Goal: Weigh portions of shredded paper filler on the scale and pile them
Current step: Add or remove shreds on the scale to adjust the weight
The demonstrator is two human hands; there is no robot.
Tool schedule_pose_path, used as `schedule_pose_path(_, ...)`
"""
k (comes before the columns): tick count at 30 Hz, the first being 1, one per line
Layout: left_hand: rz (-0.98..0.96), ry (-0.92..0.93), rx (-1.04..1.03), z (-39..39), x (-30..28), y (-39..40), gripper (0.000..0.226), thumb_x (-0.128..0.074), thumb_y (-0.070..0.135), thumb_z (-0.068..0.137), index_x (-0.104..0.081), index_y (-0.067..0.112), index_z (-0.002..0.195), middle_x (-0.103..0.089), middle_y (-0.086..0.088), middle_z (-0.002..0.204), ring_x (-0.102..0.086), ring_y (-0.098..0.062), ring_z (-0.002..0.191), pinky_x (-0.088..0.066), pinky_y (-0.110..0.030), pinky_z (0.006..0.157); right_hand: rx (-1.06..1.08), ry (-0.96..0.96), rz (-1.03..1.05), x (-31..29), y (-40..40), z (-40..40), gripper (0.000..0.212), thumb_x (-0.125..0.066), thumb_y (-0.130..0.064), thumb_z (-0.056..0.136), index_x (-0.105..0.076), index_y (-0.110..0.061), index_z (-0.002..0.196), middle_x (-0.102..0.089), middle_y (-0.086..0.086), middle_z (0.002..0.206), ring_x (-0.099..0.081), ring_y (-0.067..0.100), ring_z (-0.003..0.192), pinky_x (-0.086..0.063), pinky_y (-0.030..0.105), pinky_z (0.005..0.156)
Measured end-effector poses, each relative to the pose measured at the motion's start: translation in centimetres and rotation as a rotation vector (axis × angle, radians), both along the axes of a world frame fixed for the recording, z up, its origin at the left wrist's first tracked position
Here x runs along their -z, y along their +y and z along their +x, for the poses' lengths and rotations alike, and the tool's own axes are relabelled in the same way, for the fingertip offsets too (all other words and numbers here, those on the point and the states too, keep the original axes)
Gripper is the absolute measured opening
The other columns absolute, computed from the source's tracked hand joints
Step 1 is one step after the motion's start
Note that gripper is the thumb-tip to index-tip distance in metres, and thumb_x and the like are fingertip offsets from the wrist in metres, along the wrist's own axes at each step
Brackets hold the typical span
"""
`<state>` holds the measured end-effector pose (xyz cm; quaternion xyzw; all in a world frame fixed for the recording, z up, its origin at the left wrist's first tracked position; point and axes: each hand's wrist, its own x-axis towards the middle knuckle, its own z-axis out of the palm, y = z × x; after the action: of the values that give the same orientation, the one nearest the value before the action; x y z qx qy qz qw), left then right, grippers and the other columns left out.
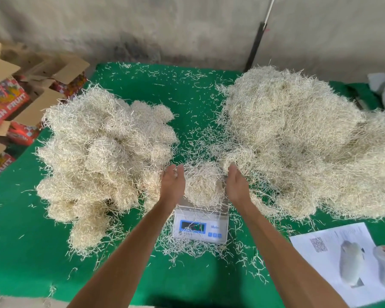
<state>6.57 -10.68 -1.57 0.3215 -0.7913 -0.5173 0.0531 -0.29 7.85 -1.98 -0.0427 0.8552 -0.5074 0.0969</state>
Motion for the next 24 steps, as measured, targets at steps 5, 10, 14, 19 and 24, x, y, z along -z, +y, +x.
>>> schedule_pose_path(5, 0.526, -0.093, 0.01, -2.5, -2.2, 4.6, 0.063, -0.024, 0.056, 0.106, -0.039, 0.013, 0.151, -0.037, -0.014, 0.157, -0.037, -0.031, 0.144, -0.027, -0.047, 0.118, -0.09, -0.216, -0.009, 0.6, -5.2, 2.1, 0.096, -0.03, -0.085, 0.093, -0.034, -0.015, 0.159, -0.051, 0.021, 0.15, -0.05, 0.03, 0.138, -0.034, 0.048, 0.119)
schedule_pose_path(10, 0.585, 0.182, -0.239, -1.9, -3.7, 1.5, 0.04, -0.044, 0.042, 0.106, -0.058, 0.015, 0.133, -0.069, -0.007, 0.121, -0.072, -0.022, 0.094, -0.058, -0.041, 0.081, 0.136, -0.283, -0.253, -0.9, -5.2, -0.1, 0.105, -0.071, -0.062, 0.088, -0.022, -0.007, 0.162, -0.05, 0.02, 0.15, -0.05, 0.034, 0.137, -0.049, 0.039, 0.105)
schedule_pose_path(14, 0.632, 0.188, -0.353, -1.6, -5.0, 0.6, 0.06, -0.055, 0.063, 0.093, -0.052, 0.02, 0.134, -0.058, 0.004, 0.12, -0.06, -0.019, 0.104, -0.055, -0.043, 0.082, 0.095, -0.418, -0.477, -4.7, -5.4, -2.8, 0.09, -0.076, -0.05, 0.086, -0.037, -0.008, 0.155, -0.051, 0.009, 0.146, -0.054, 0.03, 0.13, -0.043, 0.052, 0.109)
schedule_pose_path(19, 0.647, -0.086, 0.014, -1.1, -6.1, 0.8, 0.046, -0.067, 0.025, 0.095, -0.048, 0.019, 0.137, -0.068, -0.008, 0.079, -0.067, -0.014, 0.071, -0.06, -0.026, 0.061, -0.246, -0.116, 0.036, -7.0, -7.5, -0.7, 0.095, -0.034, -0.091, 0.086, -0.058, -0.009, 0.128, -0.065, 0.013, 0.12, -0.066, 0.03, 0.106, -0.054, 0.049, 0.096)
schedule_pose_path(24, 0.697, 0.011, 0.012, -2.3, -9.5, 1.4, 0.021, -0.047, 0.024, 0.106, -0.057, 0.014, 0.091, -0.054, 0.003, 0.08, -0.06, -0.009, 0.068, -0.052, -0.017, 0.063, -0.356, 0.179, -0.067, -7.2, -8.7, 0.2, 0.042, -0.029, -0.047, 0.111, -0.062, -0.021, 0.118, -0.064, 0.007, 0.122, -0.062, 0.03, 0.117, -0.05, 0.055, 0.105)
